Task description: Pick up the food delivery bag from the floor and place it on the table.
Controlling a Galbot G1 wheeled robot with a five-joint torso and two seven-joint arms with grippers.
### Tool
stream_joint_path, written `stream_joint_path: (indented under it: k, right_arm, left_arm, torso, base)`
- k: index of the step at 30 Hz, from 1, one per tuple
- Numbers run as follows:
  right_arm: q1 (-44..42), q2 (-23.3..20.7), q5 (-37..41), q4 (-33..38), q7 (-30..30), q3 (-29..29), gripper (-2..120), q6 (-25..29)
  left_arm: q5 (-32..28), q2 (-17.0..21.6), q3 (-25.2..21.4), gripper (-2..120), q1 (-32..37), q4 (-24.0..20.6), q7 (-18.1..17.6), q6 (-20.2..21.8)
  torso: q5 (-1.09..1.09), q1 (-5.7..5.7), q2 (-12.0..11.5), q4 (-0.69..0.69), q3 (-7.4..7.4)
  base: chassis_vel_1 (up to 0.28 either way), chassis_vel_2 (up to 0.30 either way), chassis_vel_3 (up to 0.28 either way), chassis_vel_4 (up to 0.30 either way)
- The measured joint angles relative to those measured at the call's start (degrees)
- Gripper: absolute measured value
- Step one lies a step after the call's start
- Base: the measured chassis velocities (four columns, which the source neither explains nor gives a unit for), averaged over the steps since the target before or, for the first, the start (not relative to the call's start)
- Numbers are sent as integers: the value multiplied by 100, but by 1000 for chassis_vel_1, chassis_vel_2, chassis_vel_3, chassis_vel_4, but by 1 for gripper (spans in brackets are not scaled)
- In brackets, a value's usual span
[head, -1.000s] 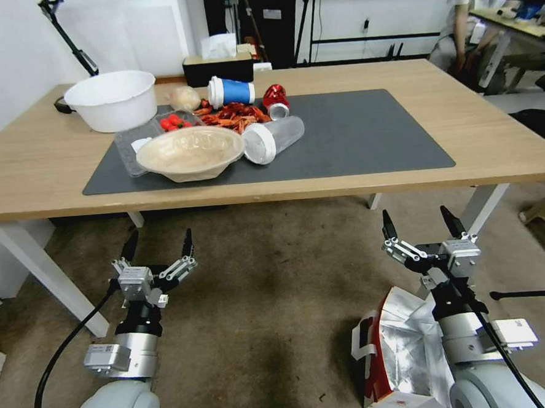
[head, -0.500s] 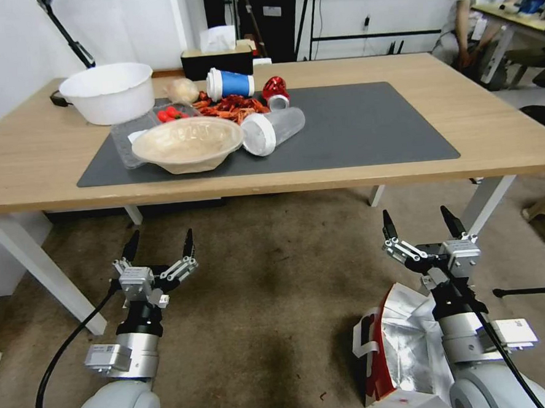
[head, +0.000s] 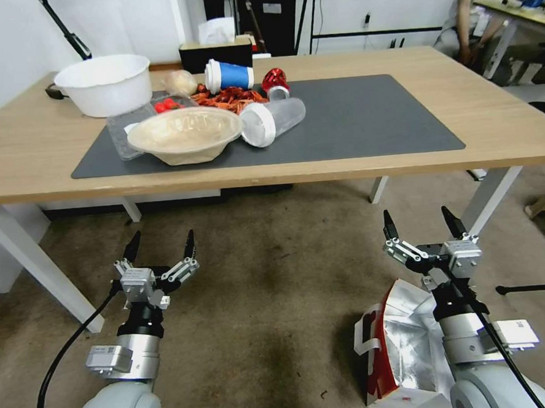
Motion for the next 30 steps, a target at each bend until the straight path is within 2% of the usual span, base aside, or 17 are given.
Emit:
stream_joint_path:
  k: [30]
  right_arm:
    - [-1, 6, -6, -3, 18, 9, 100, -3]
  left_arm:
    - [11, 0, 0, 100, 20, -18, 8, -11]
  torso:
    - [0, -208, -688, 0, -481]
  base:
    - [0, 0, 0, 0]
